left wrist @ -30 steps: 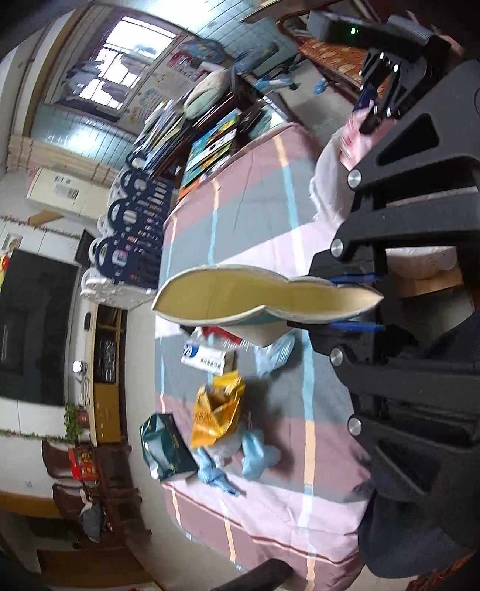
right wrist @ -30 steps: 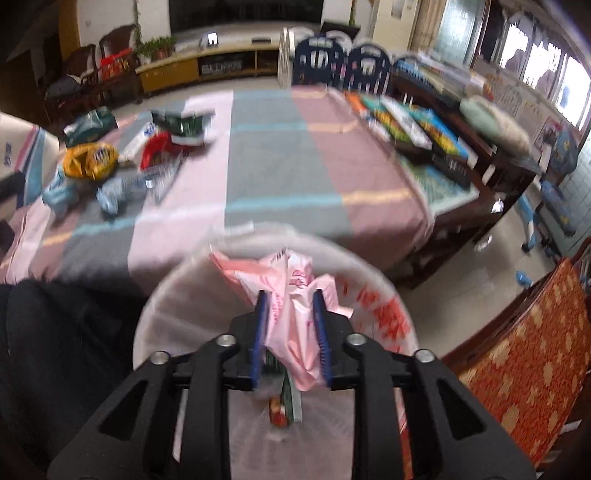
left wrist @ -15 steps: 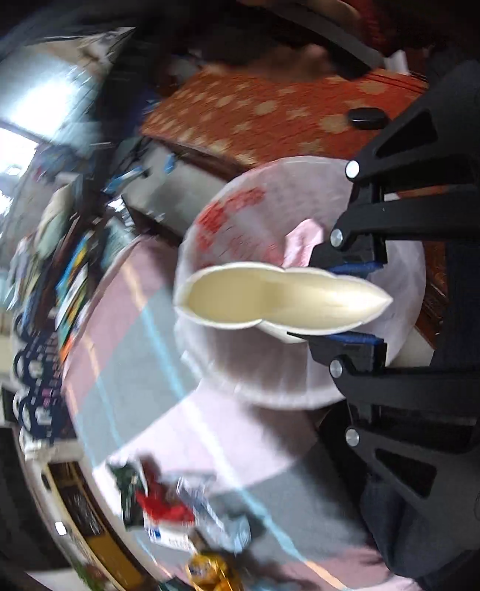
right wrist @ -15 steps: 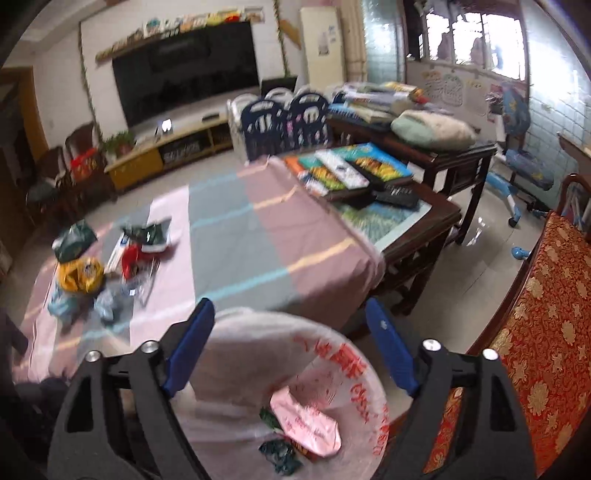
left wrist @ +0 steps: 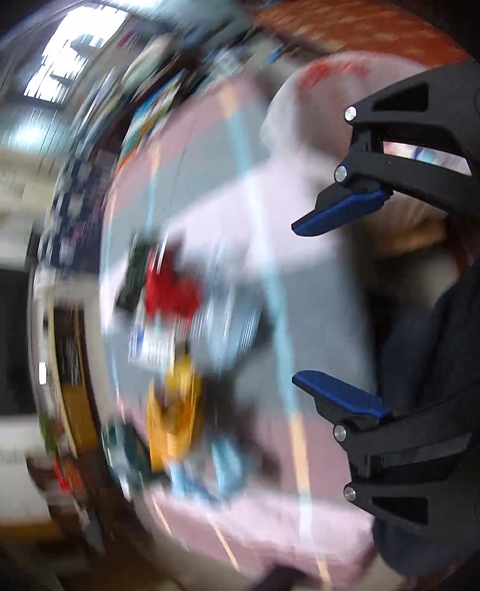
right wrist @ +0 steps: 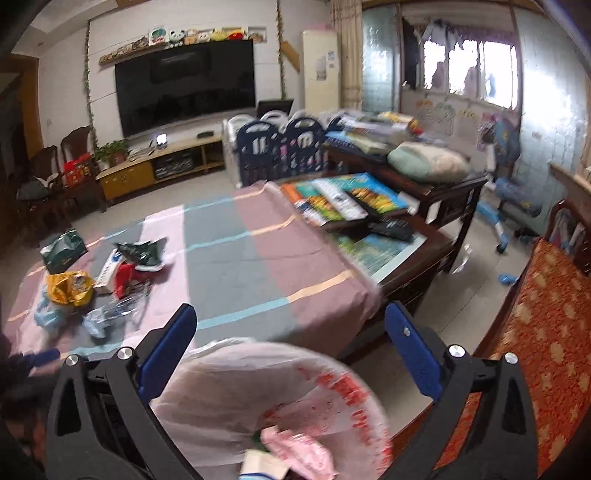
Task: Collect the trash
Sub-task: 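Grasp the blue cloth with the left tool while the right tool grasps the clear plastic bag, then lift the clear plastic bag with the right tool while the left tool holds the blue cloth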
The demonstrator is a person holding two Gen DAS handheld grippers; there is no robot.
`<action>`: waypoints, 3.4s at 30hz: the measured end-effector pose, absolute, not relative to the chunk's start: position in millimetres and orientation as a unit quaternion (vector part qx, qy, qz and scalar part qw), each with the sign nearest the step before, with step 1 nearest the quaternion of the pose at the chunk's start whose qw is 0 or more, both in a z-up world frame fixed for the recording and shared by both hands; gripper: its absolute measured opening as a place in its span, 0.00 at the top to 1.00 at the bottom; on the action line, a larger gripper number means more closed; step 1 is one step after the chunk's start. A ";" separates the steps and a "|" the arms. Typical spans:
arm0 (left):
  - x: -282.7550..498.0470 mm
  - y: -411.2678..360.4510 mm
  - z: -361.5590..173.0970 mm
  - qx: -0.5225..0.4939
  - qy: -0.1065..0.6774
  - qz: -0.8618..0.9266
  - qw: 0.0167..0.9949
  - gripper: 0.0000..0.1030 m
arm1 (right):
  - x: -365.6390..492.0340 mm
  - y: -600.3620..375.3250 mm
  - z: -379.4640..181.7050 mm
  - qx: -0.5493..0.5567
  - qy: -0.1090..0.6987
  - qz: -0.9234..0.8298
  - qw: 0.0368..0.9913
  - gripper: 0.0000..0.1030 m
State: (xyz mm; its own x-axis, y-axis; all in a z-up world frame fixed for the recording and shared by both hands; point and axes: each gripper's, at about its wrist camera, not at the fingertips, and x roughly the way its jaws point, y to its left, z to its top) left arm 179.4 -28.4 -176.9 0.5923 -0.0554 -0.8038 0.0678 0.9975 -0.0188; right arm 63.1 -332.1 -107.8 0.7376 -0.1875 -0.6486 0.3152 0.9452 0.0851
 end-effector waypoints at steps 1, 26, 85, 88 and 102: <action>191.2 -5.9 -177.9 -0.011 0.446 -0.001 0.895 0.27 | 69.9 -327.2 -112.5 0.104 0.350 -0.119 0.923 0.03; 204.9 128.1 -194.7 -0.207 0.433 0.035 0.877 0.80 | 265.0 -125.7 -208.8 0.115 0.503 -0.060 0.855 0.03; 184.5 133.6 -221.0 -0.224 0.458 0.031 0.860 0.79 | 231.9 -83.5 -222.6 -0.072 0.496 0.017 0.865 0.26; 184.6 135.1 -223.1 -0.230 0.460 0.030 0.857 0.72 | 230.3 -89.6 -228.7 -0.043 0.517 0.014 0.855 0.25; 190.9 127.2 -232.3 -0.227 0.486 0.009 0.844 0.51 | 216.3 -65.1 -241.9 -0.104 0.517 0.001 0.849 0.50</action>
State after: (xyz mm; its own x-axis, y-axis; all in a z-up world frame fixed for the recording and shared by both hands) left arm 190.9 127.2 -232.3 0.5267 -0.2050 -0.8249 -0.2365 0.8968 -0.3739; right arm 216.3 -65.1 -241.9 0.4645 -0.1053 -0.8793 -0.1098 0.9784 -0.1752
